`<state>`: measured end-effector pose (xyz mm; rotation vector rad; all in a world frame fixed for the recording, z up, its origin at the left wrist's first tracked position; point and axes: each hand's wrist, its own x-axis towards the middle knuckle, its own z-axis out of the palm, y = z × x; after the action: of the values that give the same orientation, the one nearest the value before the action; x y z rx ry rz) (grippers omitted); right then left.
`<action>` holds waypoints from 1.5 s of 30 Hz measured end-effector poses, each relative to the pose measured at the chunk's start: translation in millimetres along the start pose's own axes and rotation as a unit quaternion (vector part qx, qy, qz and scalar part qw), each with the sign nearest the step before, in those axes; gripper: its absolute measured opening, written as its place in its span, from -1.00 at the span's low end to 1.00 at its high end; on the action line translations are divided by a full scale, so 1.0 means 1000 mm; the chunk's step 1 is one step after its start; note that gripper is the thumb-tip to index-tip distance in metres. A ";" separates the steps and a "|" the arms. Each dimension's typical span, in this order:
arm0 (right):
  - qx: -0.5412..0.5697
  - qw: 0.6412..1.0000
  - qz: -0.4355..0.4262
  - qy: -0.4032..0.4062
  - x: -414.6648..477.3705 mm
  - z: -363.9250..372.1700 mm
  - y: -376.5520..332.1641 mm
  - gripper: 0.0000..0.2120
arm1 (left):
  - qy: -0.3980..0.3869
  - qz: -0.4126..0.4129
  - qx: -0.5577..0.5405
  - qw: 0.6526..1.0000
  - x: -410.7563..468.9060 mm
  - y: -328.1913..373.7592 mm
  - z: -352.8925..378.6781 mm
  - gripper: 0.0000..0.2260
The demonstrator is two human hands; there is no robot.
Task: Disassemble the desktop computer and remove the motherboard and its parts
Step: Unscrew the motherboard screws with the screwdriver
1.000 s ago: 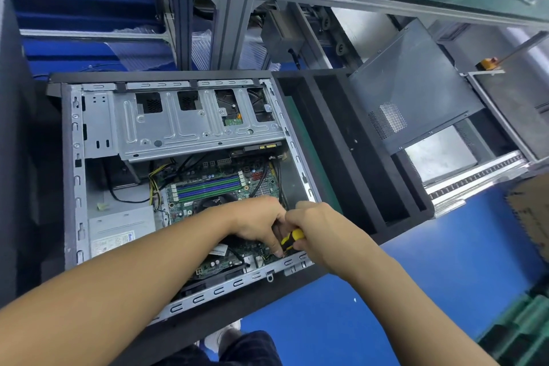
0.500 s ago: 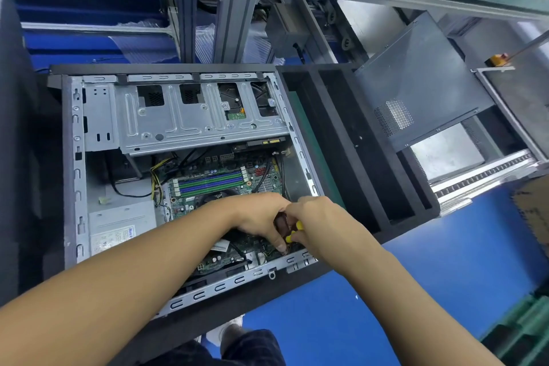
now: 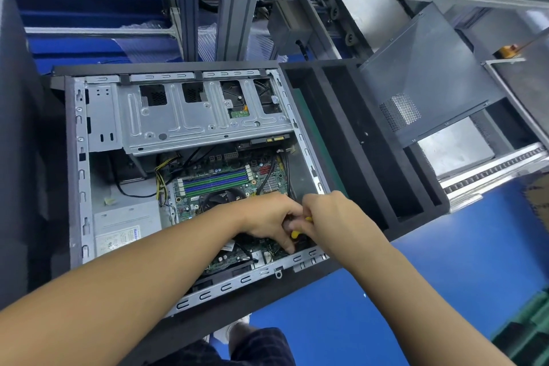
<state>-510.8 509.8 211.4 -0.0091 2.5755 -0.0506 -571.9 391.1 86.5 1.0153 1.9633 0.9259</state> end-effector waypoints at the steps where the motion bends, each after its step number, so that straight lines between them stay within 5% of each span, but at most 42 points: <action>1: -0.007 1.000 -0.010 0.002 0.000 0.001 -0.003 -0.76 | -0.007 -0.005 0.000 1.000 0.000 0.000 -0.001 -0.61; 5: 0.012 0.998 -0.054 -0.015 0.000 -0.002 -0.003 -0.90 | -0.048 -0.016 -0.021 0.998 -0.001 -0.002 -0.007 -0.73; 7: -0.001 0.997 -0.073 -0.018 0.001 -0.002 -0.001 -0.80 | -0.068 -0.014 -0.037 0.997 -0.001 -0.002 -0.011 -0.83; 14: -0.077 0.984 -0.158 -0.034 0.007 -0.001 0.009 -0.83 | -0.012 -0.022 -0.016 1.000 0.001 -0.003 -0.005 -0.84; 19: 0.061 0.997 -0.052 -0.013 -0.003 -0.006 0.016 -0.67 | -0.021 0.003 0.001 1.000 0.000 -0.003 -0.001 -0.73; 23: 0.011 1.000 -0.007 0.000 -0.004 -0.003 0.005 -0.65 | -0.014 -0.001 0.004 1.000 0.001 -0.002 -0.002 -0.69; 30: -0.038 0.993 -0.105 -0.027 0.000 -0.006 -0.003 -0.91 | -0.030 -0.017 -0.002 0.999 0.000 -0.001 -0.005 -0.75; 36: -0.080 0.980 -0.175 -0.060 -0.001 -0.004 0.003 -0.77 | -0.041 -0.022 -0.037 0.998 0.003 -0.006 -0.007 -0.69; 41: 0.048 0.996 -0.072 -0.035 -0.005 -0.007 0.009 -0.74 | -0.041 -0.012 -0.041 0.998 0.003 -0.008 -0.003 -0.73; 45: -0.038 0.999 0.005 -0.020 -0.003 -0.002 0.002 -0.64 | -0.020 -0.014 -0.027 0.999 0.003 -0.008 -0.002 -0.75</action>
<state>-509.2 511.6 214.2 -0.0245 2.5360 0.0512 -577.4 389.9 80.3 0.9673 1.9051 0.9315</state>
